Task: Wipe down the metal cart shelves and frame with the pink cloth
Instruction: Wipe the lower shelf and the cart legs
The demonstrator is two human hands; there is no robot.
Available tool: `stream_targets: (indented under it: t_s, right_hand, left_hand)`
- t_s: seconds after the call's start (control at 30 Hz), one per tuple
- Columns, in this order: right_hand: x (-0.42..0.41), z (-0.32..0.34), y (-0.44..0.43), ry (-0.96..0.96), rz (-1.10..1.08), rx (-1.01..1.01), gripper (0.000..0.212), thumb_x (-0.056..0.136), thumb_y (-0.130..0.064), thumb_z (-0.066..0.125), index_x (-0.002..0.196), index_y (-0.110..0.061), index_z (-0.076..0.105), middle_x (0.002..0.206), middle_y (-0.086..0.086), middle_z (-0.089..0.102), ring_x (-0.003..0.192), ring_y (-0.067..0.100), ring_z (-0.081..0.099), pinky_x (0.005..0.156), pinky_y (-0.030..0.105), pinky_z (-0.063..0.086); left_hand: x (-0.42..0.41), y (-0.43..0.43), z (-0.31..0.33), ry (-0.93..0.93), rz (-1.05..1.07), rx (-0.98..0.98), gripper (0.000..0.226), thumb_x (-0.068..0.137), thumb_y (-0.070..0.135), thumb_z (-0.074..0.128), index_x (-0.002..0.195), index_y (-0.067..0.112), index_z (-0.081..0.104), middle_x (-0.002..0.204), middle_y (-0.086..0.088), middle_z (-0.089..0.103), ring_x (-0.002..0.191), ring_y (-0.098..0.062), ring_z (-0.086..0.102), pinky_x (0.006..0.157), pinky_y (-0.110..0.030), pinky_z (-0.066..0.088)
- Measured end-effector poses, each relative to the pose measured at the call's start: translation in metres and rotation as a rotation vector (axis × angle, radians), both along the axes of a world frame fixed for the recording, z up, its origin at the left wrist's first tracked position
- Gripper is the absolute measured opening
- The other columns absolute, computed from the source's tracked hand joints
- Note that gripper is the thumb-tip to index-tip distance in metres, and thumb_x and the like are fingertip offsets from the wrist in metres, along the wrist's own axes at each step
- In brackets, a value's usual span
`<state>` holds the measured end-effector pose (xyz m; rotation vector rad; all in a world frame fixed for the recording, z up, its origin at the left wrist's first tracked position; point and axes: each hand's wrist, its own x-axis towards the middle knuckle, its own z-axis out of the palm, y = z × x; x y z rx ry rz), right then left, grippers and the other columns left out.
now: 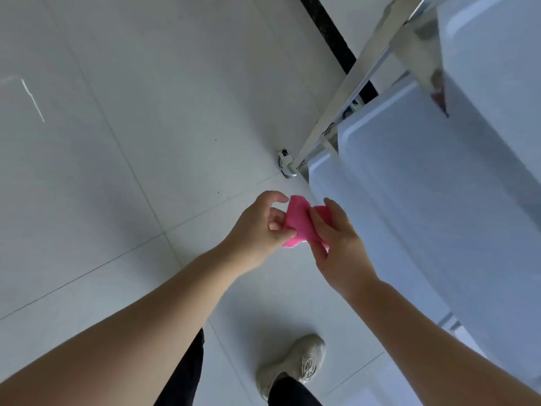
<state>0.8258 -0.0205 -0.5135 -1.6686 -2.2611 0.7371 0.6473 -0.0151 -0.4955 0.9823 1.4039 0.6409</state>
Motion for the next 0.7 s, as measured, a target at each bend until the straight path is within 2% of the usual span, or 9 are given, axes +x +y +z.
stream_targets:
  t_s: [0.07, 0.13, 0.2, 0.27, 0.33, 0.4, 0.53, 0.6, 0.7]
  right_hand:
    - [0.009, -0.051, 0.005, -0.09, 0.052, 0.114, 0.036, 0.086, -0.02, 0.052, 0.118, -0.013, 0.068, 0.131, 0.014, 0.058, 0.102, 0.04, 0.061, 0.086, 0.049, 0.052]
    - [0.017, -0.099, 0.012, -0.125, 0.109, 0.218, 0.034, 0.087, -0.022, 0.048, 0.111, -0.013, 0.071, 0.13, 0.01, 0.06, 0.115, 0.042, 0.056, 0.095, 0.053, 0.046]
    - [0.023, -0.145, 0.023, -0.07, 0.187, 0.264, 0.035, 0.088, -0.017, 0.047, 0.114, -0.007, 0.069, 0.13, 0.011, 0.06, 0.122, 0.034, 0.054, 0.101, 0.052, 0.044]
    - [0.028, -0.186, 0.039, -0.011, 0.226, 0.284, 0.037, 0.088, -0.013, 0.047, 0.119, -0.004, 0.066, 0.129, 0.01, 0.061, 0.109, 0.027, 0.064, 0.089, 0.04, 0.054]
    - [0.031, -0.223, 0.058, -0.002, 0.255, 0.309, 0.04, 0.088, -0.012, 0.046, 0.124, -0.007, 0.063, 0.132, 0.006, 0.059, 0.095, 0.023, 0.069, 0.076, 0.029, 0.057]
    - [0.031, -0.256, 0.076, 0.001, 0.297, 0.365, 0.042, 0.088, -0.01, 0.046, 0.128, -0.01, 0.061, 0.132, 0.003, 0.06, 0.098, 0.02, 0.069, 0.075, 0.03, 0.058]
    - [0.027, -0.299, 0.103, 0.01, 0.325, 0.501, 0.045, 0.085, -0.001, 0.05, 0.127, -0.012, 0.061, 0.126, 0.0, 0.064, 0.09, 0.018, 0.069, 0.066, 0.031, 0.058]
    - [0.027, -0.309, 0.109, -0.019, 0.33, 0.562, 0.045, 0.083, 0.001, 0.05, 0.124, -0.011, 0.063, 0.124, 0.0, 0.065, 0.095, 0.019, 0.069, 0.07, 0.028, 0.057]
    - [0.037, -0.309, 0.115, -0.136, 0.353, 0.631, 0.043, 0.082, 0.001, 0.048, 0.118, -0.011, 0.068, 0.121, 0.001, 0.067, 0.107, 0.026, 0.066, 0.081, 0.035, 0.057]
  left_hand:
    - [0.004, 0.005, -0.05, 0.005, -0.032, 0.009, 0.051, 0.079, 0.0, 0.07, 0.119, 0.015, 0.043, 0.089, -0.001, 0.067, 0.08, -0.012, 0.067, 0.07, -0.015, 0.051]
    - [0.005, 0.014, -0.1, 0.033, -0.082, 0.026, 0.05, 0.078, 0.003, 0.072, 0.118, 0.014, 0.044, 0.089, -0.004, 0.068, 0.081, -0.015, 0.068, 0.075, -0.02, 0.052]
    - [0.006, 0.028, -0.145, 0.028, -0.138, 0.041, 0.048, 0.078, 0.003, 0.072, 0.115, 0.014, 0.044, 0.088, -0.003, 0.068, 0.078, -0.011, 0.068, 0.072, -0.016, 0.051]
    - [0.006, 0.046, -0.183, 0.034, -0.206, 0.075, 0.047, 0.078, 0.003, 0.072, 0.114, 0.014, 0.044, 0.086, 0.001, 0.068, 0.075, -0.007, 0.067, 0.069, -0.012, 0.049]
    - [0.006, 0.064, -0.22, 0.053, -0.261, 0.134, 0.046, 0.078, 0.003, 0.072, 0.111, 0.017, 0.044, 0.086, 0.002, 0.069, 0.077, -0.008, 0.068, 0.073, -0.017, 0.052]
    - [0.004, 0.083, -0.252, 0.07, -0.292, 0.19, 0.045, 0.078, 0.002, 0.072, 0.109, 0.018, 0.043, 0.088, 0.0, 0.07, 0.079, -0.011, 0.069, 0.077, -0.024, 0.052]
    - [-0.003, 0.114, -0.29, 0.13, -0.372, 0.295, 0.041, 0.078, 0.003, 0.071, 0.107, 0.018, 0.046, 0.086, 0.001, 0.07, 0.072, -0.01, 0.066, 0.076, -0.029, 0.051]
    - [-0.008, 0.126, -0.295, 0.177, -0.411, 0.339, 0.038, 0.08, 0.007, 0.07, 0.107, 0.018, 0.047, 0.086, 0.003, 0.068, 0.07, -0.01, 0.062, 0.071, -0.029, 0.05]
    - [-0.014, 0.15, -0.293, 0.353, -0.466, 0.45, 0.025, 0.083, 0.019, 0.069, 0.101, 0.023, 0.053, 0.09, 0.009, 0.065, 0.074, -0.011, 0.059, 0.069, -0.029, 0.049]
